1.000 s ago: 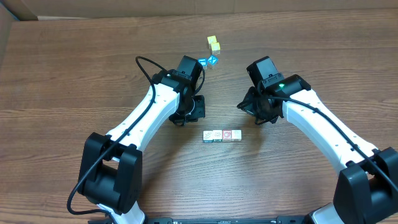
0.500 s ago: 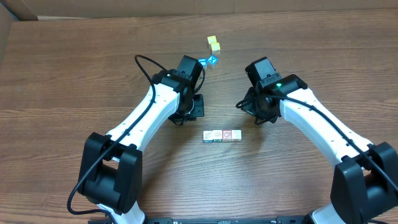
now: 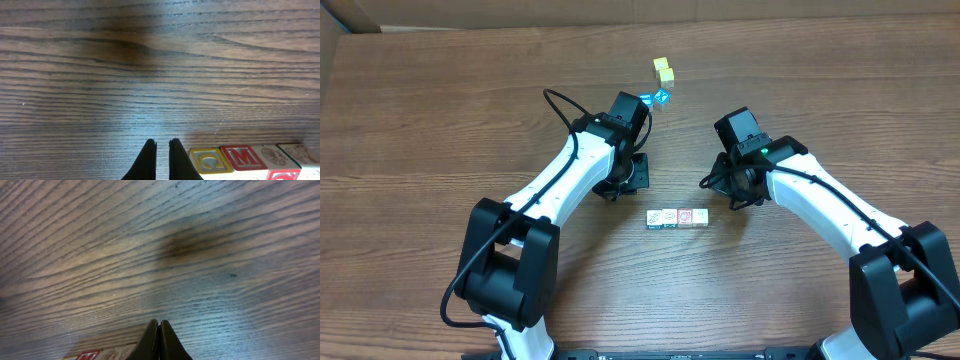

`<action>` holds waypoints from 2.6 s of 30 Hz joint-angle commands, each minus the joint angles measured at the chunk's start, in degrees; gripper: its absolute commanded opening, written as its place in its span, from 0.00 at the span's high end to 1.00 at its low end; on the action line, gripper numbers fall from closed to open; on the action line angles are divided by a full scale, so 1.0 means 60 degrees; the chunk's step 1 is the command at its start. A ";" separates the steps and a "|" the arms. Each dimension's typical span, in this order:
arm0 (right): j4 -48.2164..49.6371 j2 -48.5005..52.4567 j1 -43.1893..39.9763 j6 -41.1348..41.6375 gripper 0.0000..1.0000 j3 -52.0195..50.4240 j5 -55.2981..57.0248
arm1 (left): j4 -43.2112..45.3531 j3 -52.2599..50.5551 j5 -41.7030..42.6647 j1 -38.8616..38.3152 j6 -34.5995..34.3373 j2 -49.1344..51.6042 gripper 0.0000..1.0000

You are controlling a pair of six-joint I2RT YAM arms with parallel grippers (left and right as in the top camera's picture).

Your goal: Flip 4 blocks

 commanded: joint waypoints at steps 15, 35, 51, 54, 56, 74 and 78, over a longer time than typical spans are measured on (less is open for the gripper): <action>0.0058 0.0102 -0.0011 0.0725 0.96 -0.0827 -0.0401 | -0.1009 0.0124 0.0208 -0.0051 -0.0127 0.0984 0.96; 0.0313 0.0102 0.0007 0.0776 0.96 -0.1351 -0.1330 | -0.1523 0.0066 0.1253 -0.0153 0.0284 0.0984 0.96; 0.0459 0.0102 0.0007 0.0805 0.96 -0.1486 -0.1967 | -0.1173 0.0062 0.1249 -0.0495 0.0007 0.0984 0.96; 0.0459 0.0102 0.0007 0.0809 0.96 -0.1486 -0.2116 | -0.1169 0.0062 0.1304 -0.0503 0.0007 0.0984 0.96; 0.0488 0.0102 0.0007 0.0809 0.96 -0.1486 -0.2142 | -0.1173 0.0062 0.1355 -0.0499 0.0007 0.0984 0.96; 0.0510 0.0102 0.0007 0.0951 0.96 -0.1508 -0.2146 | -0.0914 -0.0124 0.1319 -0.0634 0.0011 0.0987 0.96; 0.0488 0.0102 0.0007 0.0954 0.96 -0.1508 -0.2146 | -0.0860 -0.0124 0.1326 -0.0634 0.0007 0.0987 0.96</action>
